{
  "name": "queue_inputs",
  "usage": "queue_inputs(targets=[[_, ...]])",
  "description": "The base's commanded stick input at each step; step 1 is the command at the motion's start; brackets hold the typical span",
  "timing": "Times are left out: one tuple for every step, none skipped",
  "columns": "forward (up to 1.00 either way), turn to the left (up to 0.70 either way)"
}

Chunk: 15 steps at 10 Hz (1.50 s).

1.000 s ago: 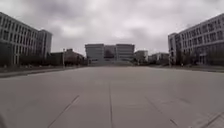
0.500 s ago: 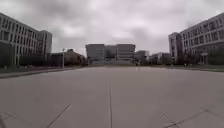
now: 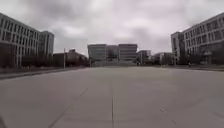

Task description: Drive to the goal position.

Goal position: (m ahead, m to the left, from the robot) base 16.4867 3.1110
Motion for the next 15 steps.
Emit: queue_inputs(targets=[[1.0,0.14],[1.0,0.06],[1.0,0.0],[1.0,0.0],[1.0,0.0],[1.0,0.0],[1.0,0.0],[1.0,0.0],[1.0,0.0],[1.0,0.0],[1.0,0.0],[1.0,0.0],[1.0,0.0],[1.0,0.0],[1.0,0.0]])
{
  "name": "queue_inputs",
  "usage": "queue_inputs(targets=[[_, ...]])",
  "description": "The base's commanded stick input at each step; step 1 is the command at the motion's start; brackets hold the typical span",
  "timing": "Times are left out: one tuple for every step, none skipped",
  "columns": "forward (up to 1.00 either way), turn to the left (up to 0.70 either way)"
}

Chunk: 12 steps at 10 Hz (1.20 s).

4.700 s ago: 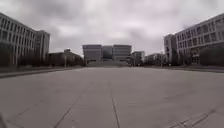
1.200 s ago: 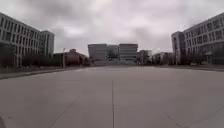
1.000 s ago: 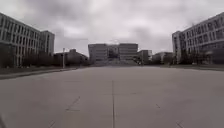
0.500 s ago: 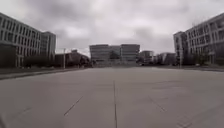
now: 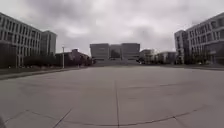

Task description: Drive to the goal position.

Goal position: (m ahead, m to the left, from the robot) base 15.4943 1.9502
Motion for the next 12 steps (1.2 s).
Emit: queue_inputs(targets=[[1.0,-0.3],[1.0,0.0],[1.0,0.0],[1.0,0.0],[1.0,0.0],[1.0,0.0],[1.0,0.0],[1.0,0.0],[1.0,0.0],[1.0,0.0],[1.0,0.0],[1.0,0.0]])
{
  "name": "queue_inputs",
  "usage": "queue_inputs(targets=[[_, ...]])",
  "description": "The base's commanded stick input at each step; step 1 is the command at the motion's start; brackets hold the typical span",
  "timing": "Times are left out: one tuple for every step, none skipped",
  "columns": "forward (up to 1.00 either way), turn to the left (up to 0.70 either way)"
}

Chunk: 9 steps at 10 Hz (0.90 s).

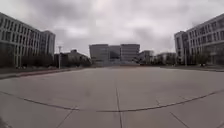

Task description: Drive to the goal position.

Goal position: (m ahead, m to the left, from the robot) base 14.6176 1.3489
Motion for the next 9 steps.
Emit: queue_inputs(targets=[[1.0,0.0],[1.0,0.0],[1.0,0.0],[1.0,0.0],[1.0,0.0],[1.0,0.0],[1.0,0.0],[1.0,-0.16],[1.0,-0.04]])
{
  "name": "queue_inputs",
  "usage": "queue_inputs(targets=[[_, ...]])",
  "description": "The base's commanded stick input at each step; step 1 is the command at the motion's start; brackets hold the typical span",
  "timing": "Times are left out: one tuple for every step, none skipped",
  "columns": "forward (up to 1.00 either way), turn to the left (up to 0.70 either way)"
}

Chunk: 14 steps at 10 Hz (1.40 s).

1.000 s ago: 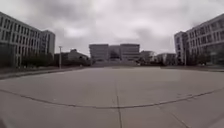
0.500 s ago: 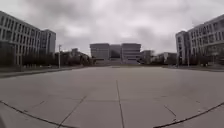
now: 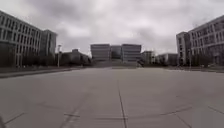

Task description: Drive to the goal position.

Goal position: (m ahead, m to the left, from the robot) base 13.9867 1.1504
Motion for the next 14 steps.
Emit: queue_inputs(targets=[[1.0,0.0],[1.0,0.0],[1.0,0.0],[1.0,0.0],[1.0,0.0],[1.0,0.0],[1.0,0.0],[1.0,-0.03],[1.0,-0.24],[1.0,-0.06],[1.0,0.0],[1.0,0.0],[1.0,0.0],[1.0,0.0]])
